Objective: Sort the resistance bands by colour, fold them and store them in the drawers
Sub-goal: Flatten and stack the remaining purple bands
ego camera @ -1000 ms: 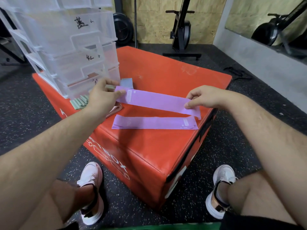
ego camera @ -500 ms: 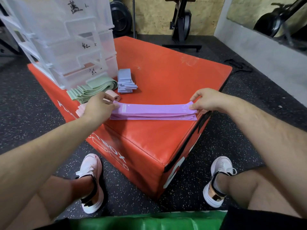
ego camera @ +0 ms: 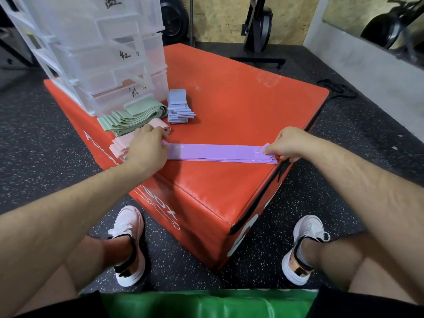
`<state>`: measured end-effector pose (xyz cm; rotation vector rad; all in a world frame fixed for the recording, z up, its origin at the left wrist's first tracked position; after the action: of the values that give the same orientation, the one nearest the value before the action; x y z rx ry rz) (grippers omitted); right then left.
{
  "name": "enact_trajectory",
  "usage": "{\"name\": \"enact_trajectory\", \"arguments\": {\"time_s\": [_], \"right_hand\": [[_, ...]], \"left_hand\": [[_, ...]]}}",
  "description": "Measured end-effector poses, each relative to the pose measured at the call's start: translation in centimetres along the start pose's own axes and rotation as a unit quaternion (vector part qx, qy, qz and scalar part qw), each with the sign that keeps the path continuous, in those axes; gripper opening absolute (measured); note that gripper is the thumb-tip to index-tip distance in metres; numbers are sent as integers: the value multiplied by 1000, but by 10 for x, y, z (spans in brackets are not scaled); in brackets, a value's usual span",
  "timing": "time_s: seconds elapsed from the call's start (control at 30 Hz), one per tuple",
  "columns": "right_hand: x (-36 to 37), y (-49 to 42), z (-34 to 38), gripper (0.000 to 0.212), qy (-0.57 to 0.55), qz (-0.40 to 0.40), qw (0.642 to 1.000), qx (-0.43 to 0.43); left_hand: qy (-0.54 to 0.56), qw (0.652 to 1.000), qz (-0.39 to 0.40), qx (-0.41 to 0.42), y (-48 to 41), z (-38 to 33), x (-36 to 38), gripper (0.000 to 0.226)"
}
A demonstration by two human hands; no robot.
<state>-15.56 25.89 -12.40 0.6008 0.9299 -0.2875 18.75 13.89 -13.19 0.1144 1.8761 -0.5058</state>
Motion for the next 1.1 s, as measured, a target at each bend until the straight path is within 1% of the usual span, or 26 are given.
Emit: {"name": "enact_trajectory", "arguments": {"time_s": [0.07, 0.13, 0.23, 0.33, 0.43, 0.5, 0.67, 0.8, 0.97, 1.1], "right_hand": [[0, 1, -4, 23, -66, 15, 997, 30], [1, 2, -8, 19, -110, 31, 992, 50], [5, 4, -9, 15, -132, 40, 989, 60], [12, 3, -6, 16, -139, 56, 987, 58], [18, 1, -6, 15, -140, 80, 985, 54], [16, -1, -9, 16, -148, 82, 984, 54], [-8, 3, -17, 15, -219, 94, 970, 52], [-30, 1, -34, 28, -272, 95, 955, 65], [-60, 5, -48, 32, -297, 89, 949, 54], [-61, 6, -30, 32, -293, 108, 950, 23]], "left_hand": [[-2, 998, -26, 58, 3, -18, -4, 21], [10, 990, -29, 137, 8, -43, -4, 20], [14, 974, 1, 226, 16, -80, 6, 21], [46, 958, 53, 277, 22, -109, 18, 26], [39, 953, 95, 286, 25, -124, 27, 29], [24, 951, 115, 285, 25, -129, 33, 28], [23, 947, 137, 290, 22, -143, 38, 26], [30, 941, 156, 298, 22, -164, 46, 28], [41, 934, 187, 302, 19, -190, 57, 31], [46, 931, 198, 302, 17, -189, 55, 34]]}}
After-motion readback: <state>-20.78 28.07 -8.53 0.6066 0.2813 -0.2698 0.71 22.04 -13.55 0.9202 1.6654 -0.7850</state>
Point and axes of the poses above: each hand's wrist, its own y-axis away from the middle knuckle, its own x-axis out of the palm, z = x × y, the point moved 7 cm from there along -y, towards the middle knuckle, and after that the axes turned 4 degrees about -y, right-handed, at the moved point
